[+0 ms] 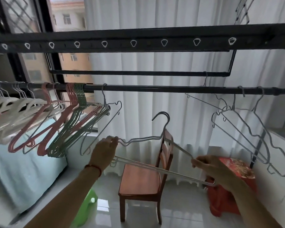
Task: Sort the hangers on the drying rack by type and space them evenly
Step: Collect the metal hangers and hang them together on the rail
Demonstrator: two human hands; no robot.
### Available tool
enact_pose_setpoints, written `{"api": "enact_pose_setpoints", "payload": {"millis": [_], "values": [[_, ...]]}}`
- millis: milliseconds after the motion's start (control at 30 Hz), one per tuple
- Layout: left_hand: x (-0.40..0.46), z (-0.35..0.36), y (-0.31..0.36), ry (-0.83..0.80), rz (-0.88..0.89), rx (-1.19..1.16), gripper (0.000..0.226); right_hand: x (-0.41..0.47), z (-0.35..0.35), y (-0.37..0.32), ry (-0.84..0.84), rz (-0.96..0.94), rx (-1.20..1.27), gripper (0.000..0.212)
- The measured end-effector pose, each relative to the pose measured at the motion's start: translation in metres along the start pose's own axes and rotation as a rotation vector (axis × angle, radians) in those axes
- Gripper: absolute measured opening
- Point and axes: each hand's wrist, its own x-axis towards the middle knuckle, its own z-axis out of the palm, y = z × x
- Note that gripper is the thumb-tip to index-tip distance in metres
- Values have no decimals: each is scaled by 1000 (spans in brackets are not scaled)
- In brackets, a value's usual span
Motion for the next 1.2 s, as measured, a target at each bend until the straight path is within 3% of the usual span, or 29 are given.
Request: {"api": "enact_pose_setpoints", "payload": {"millis": [100, 200, 300, 367, 433, 500, 733, 933, 1067, 1200], "values": [[-1, 6, 16, 144, -4, 177, 65, 0, -4, -34, 124, -47, -61, 30], [-12, 17, 49, 246, 40, 146, 63, 4, 0, -74, 210, -116, -119, 24], [-13, 23, 91, -25, -21, -192, 48, 13, 16, -116, 329, -151, -254, 26], [0, 17, 122, -257, -140, -511, 31, 21, 30, -135, 392, -158, -346, 29], [10, 5, 148, -389, -245, -821, 15, 30, 47, -149, 423, -138, -357, 27], [20, -5, 161, -463, -258, -894, 18, 37, 63, -163, 434, -118, -336, 23], [44, -17, 161, -479, -121, -780, 17, 34, 101, -206, 258, 34, 95, 20], [60, -36, 127, -381, -184, -761, 23, 29, 129, -228, -39, 25, 425, 24], [50, -47, 98, -382, -230, -884, 25, 32, 146, -220, -133, 16, 420, 32], [46, -53, 75, -395, -285, -954, 21, 39, 152, -209, -96, -27, 288, 25]]}}
